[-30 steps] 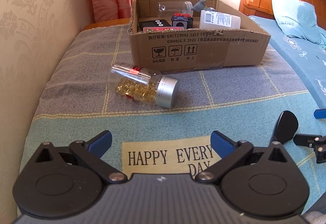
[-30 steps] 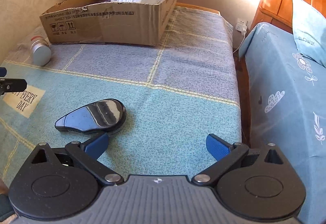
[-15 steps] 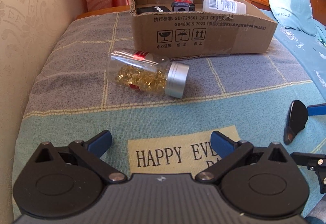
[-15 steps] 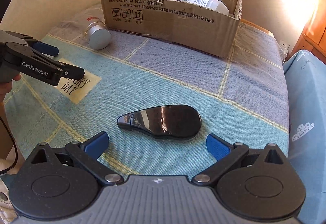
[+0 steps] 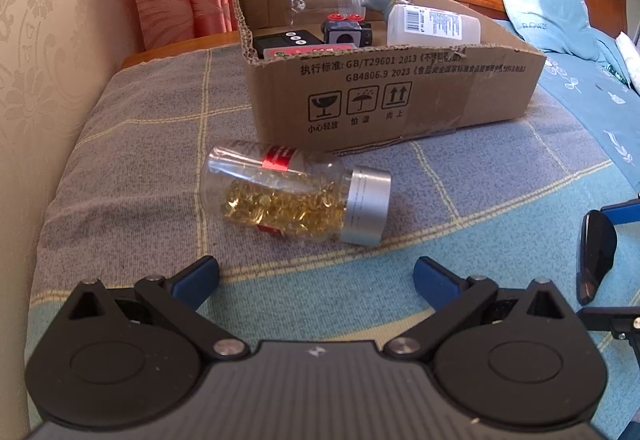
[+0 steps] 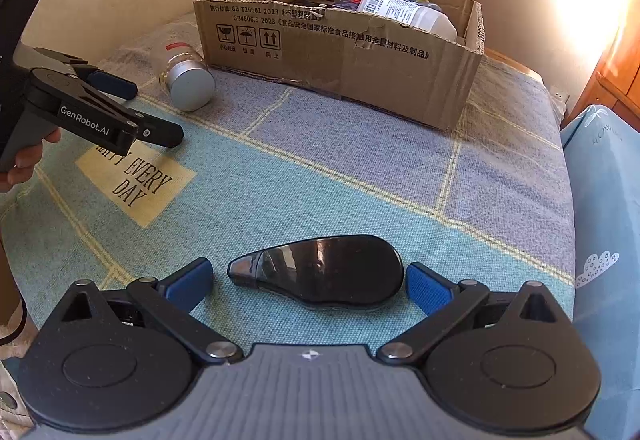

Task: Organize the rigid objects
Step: 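Move the left gripper to the capsule jar while the right gripper approaches the black remote, then close the left gripper on the capsule jar while the right gripper grasps the black remote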

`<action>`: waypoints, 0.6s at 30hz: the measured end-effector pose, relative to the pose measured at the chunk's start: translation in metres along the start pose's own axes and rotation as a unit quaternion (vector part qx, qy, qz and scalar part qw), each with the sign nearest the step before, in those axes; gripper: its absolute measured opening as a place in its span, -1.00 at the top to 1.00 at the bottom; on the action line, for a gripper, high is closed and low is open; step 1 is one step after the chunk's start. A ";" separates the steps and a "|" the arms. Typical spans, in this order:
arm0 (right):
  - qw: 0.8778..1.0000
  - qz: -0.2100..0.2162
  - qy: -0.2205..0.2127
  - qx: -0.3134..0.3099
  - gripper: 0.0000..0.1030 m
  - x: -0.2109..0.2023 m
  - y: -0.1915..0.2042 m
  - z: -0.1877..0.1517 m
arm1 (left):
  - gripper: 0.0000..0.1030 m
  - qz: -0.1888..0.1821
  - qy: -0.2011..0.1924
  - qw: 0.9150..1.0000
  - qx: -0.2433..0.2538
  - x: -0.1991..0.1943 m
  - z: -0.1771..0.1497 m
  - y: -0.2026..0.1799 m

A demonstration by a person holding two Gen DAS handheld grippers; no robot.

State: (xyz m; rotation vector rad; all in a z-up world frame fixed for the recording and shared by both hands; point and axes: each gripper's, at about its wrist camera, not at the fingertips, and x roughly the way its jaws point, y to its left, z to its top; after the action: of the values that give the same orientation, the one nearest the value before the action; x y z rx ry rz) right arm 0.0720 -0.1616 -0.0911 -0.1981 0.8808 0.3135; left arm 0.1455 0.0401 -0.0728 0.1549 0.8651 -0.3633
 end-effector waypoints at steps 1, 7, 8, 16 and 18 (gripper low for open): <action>1.000 0.000 -0.001 0.000 -1.00 0.000 0.000 0.000 | -1.00 -0.002 -0.002 1.000 0.002 0.001 0.001 0.001; 1.000 0.001 -0.003 -0.001 -1.00 0.001 0.000 0.001 | -1.00 -0.011 -0.010 1.000 0.014 0.009 0.010 0.005; 1.000 0.001 -0.003 -0.002 -1.00 0.002 0.000 0.001 | -1.00 -0.012 -0.010 1.000 0.015 0.011 0.011 0.006; 1.000 0.003 -0.006 -0.004 -1.00 0.002 0.000 0.002 | -1.00 -0.008 -0.016 1.000 0.013 0.018 0.019 0.014; 1.000 0.003 -0.006 -0.004 -1.00 0.002 0.000 0.002 | -1.00 -0.006 -0.017 1.000 0.012 0.020 0.021 0.015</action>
State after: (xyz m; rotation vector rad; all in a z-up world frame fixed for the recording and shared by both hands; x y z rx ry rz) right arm 0.0749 -0.1605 -0.0916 -0.2006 0.8688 0.3228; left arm 0.1775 0.0436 -0.0748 0.1650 0.8296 -0.3872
